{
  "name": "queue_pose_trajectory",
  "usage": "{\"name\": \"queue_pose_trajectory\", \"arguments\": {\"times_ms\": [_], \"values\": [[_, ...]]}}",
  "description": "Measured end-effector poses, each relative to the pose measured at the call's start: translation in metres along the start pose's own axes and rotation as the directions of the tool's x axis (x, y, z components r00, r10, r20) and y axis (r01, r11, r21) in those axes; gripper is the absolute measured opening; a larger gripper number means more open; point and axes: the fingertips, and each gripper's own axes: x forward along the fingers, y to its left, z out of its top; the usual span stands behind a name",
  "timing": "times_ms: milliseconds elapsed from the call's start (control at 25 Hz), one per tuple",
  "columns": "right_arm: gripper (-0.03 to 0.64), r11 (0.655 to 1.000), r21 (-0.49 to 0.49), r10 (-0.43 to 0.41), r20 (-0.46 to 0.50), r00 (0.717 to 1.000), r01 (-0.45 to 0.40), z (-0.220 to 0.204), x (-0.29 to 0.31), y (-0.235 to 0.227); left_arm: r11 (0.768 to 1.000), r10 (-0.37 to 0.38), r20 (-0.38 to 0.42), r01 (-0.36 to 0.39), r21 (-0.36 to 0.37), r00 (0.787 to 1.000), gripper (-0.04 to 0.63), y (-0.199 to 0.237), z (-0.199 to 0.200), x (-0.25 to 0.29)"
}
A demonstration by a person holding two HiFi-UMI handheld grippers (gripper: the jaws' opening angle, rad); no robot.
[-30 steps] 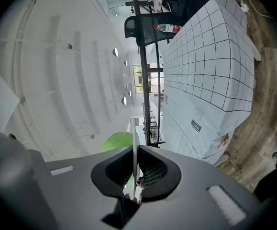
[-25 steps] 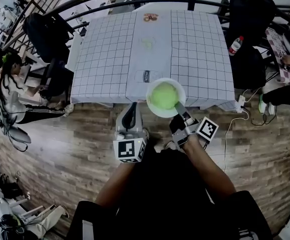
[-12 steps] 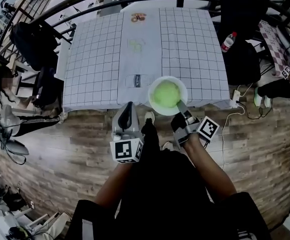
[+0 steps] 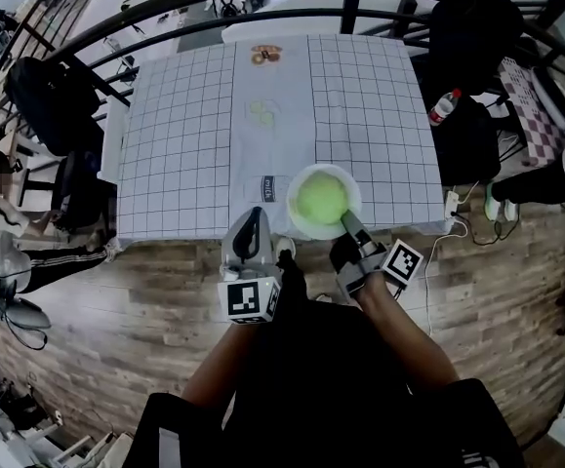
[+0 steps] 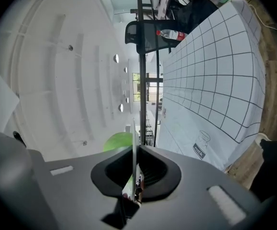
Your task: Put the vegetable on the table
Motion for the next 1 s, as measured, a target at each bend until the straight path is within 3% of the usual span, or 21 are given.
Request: {"name": "queue_pose_trajectory", "arguments": {"times_ms": [560,1000], "values": [[0.020,1.000,-0.018,0.013,0.050,0.999,-0.012,0.022,0.108,0.013,0.995,-0.092,0.006,0.092,-0.040,0.996,0.008,0.072,0.012,0.100],[0.021,0.999,-0.035,0.028,0.071,0.997,-0.025,0.040,0.178,-0.015,0.990,-0.121,0.001,0.121,-0.066,0.993,0.008,0.117,0.010,0.151]]}}
